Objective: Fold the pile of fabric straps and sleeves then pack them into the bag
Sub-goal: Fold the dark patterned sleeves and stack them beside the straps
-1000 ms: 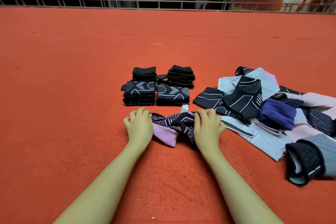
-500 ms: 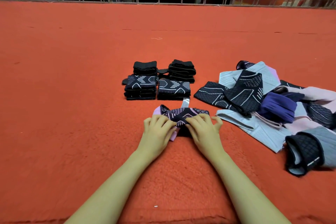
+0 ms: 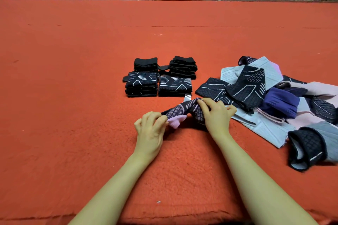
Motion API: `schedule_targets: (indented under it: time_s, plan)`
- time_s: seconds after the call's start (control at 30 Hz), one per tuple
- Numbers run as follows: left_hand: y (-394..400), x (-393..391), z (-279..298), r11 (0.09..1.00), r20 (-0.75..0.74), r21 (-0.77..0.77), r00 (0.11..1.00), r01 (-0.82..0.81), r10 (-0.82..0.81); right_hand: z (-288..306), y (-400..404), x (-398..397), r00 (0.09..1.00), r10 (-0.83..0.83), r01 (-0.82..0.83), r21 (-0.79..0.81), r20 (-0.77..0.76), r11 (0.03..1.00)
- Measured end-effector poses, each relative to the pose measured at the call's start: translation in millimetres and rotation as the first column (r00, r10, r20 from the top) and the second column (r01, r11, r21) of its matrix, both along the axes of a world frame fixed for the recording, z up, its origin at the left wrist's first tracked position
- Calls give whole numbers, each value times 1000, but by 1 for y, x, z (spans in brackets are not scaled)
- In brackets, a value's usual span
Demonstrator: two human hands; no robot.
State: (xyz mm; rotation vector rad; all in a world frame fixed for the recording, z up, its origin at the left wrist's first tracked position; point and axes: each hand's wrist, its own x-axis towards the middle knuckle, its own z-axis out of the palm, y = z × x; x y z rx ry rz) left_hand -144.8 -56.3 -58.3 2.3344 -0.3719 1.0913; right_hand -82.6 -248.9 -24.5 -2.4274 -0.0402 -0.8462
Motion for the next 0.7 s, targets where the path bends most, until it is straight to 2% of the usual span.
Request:
schedule_targets:
  time_s: [0.07, 0.1, 0.17, 0.23, 0.33, 0.4, 0.47, 0.53, 0.63, 0.7]
  plan:
    - [0, -2, 1, 999, 0, -32, 1000, -14, 14, 3, -2, 7, 998, -29, 32, 45, -53, 998]
    - [0, -3, 2, 999, 2, -43, 1000, -21, 21, 2, -3, 11, 996, -51, 52, 10, -78, 999]
    - [1, -3, 3, 997, -12, -62, 999, -42, 41, 0, -1, 18, 989, -111, 91, -184, -102, 979]
    - [2, 0, 2, 992, -64, -89, 995, -86, 80, -2, 4, 22, 993, -119, 109, -349, -6, 931]
    - [1, 5, -1, 966, -178, -177, 972, -186, 155, -2, 9, 19, 970, -26, 118, -373, 243, 920]
    - [0, 8, 1, 961, -197, -175, 964, -214, 179, -3, 9, 12, 943, 111, 40, -437, 314, 899]
    - [-4, 10, 5, 982, -142, -63, 975, -180, 170, -7, 9, 4, 948, 207, -67, -483, 244, 873]
    - [-10, 12, 9, 986, -49, 109, 990, -124, 130, -15, 8, 0, 965, 239, -162, -473, 108, 866]
    - [-20, 21, 10, 925, 57, 354, 991, -135, 123, -29, 4, 1, 974, 220, -224, -436, -61, 872]
    - [-24, 33, 10, 861, 101, 476, 983, -182, 152, -35, 2, 3, 971, 217, -241, -396, -105, 886]
